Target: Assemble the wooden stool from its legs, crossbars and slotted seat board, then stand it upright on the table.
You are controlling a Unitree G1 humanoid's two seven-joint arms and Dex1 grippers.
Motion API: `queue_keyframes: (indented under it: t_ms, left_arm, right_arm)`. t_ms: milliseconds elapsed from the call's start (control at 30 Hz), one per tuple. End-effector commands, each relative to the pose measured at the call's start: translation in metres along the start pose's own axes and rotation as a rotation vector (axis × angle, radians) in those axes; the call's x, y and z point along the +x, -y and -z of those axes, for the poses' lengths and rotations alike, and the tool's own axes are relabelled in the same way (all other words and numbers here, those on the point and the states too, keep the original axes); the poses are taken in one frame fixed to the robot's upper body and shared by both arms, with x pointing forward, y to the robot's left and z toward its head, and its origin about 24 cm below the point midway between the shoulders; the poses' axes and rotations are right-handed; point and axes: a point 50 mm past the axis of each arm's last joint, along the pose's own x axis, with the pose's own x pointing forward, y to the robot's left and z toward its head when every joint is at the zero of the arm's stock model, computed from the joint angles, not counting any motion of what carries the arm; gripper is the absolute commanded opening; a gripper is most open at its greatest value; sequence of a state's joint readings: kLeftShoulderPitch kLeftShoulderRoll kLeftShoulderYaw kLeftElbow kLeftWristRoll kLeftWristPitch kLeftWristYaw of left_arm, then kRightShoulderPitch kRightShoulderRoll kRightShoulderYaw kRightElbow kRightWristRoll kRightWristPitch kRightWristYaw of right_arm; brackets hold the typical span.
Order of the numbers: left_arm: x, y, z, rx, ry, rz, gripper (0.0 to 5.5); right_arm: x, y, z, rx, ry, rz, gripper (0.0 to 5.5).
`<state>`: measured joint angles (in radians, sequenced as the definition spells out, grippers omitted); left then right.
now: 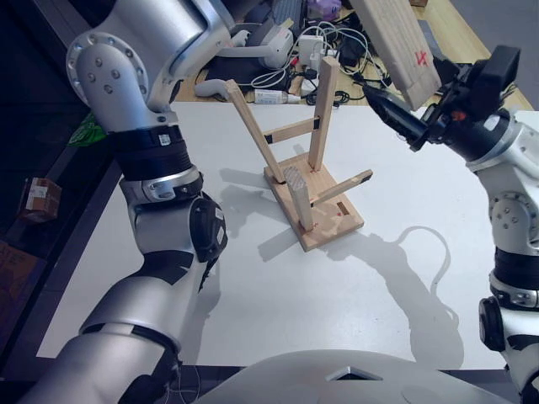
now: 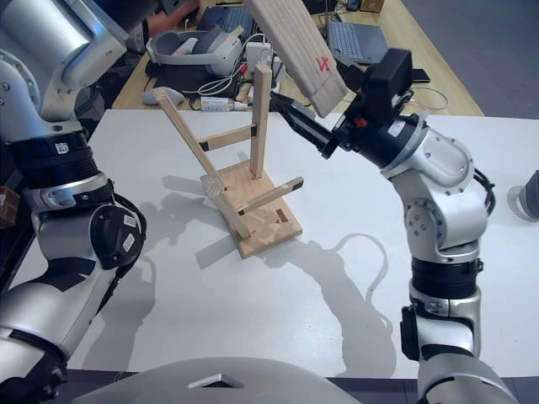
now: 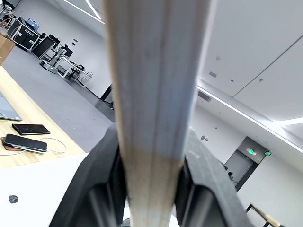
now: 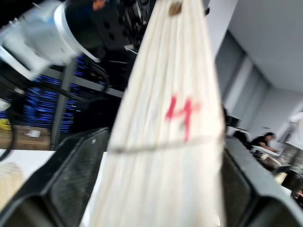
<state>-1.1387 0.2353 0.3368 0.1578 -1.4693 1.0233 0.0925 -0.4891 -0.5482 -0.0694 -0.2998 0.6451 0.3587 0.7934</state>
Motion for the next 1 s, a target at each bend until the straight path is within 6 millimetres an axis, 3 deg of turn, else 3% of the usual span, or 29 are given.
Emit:
queue_keyframes:
  t_ms: [33,133,267,467,633,800,1000]
  left_arm:
    - [-0.002,0.006,-0.006,0.089,-0.047,0.022,1.00]
    - [-0.008,0.011,-0.009,0.195,-0.133,0.061,1.00]
    - [-0.016,0.021,0.000,0.341,-0.311,0.168,1.00]
    - [-0.007,0.032,0.021,0.510,-0.590,0.365,1.00]
    - [0.009,0.036,0.021,0.557,-0.647,0.456,1.00]
    - [0.017,0.035,0.018,0.575,-0.646,0.479,1.00]
    - [0.018,0.034,0.019,0.581,-0.650,0.486,1.00]
  right_arm:
    - [-0.013,0.003,-0.018,0.167,-0.092,-0.198,4.14]
    - [-0.023,0.012,-0.039,0.319,-0.119,-0.305,4.59]
    - [-0.029,0.036,-0.059,0.426,-0.100,-0.299,5.23]
    - [0.005,0.056,-0.090,0.508,0.018,-0.366,5.40]
    - [0.032,0.061,-0.112,0.582,0.047,-0.460,5.40]
    - [0.038,0.061,-0.119,0.622,0.023,-0.519,5.40]
    - [0.041,0.056,-0.108,0.657,0.001,-0.548,5.40]
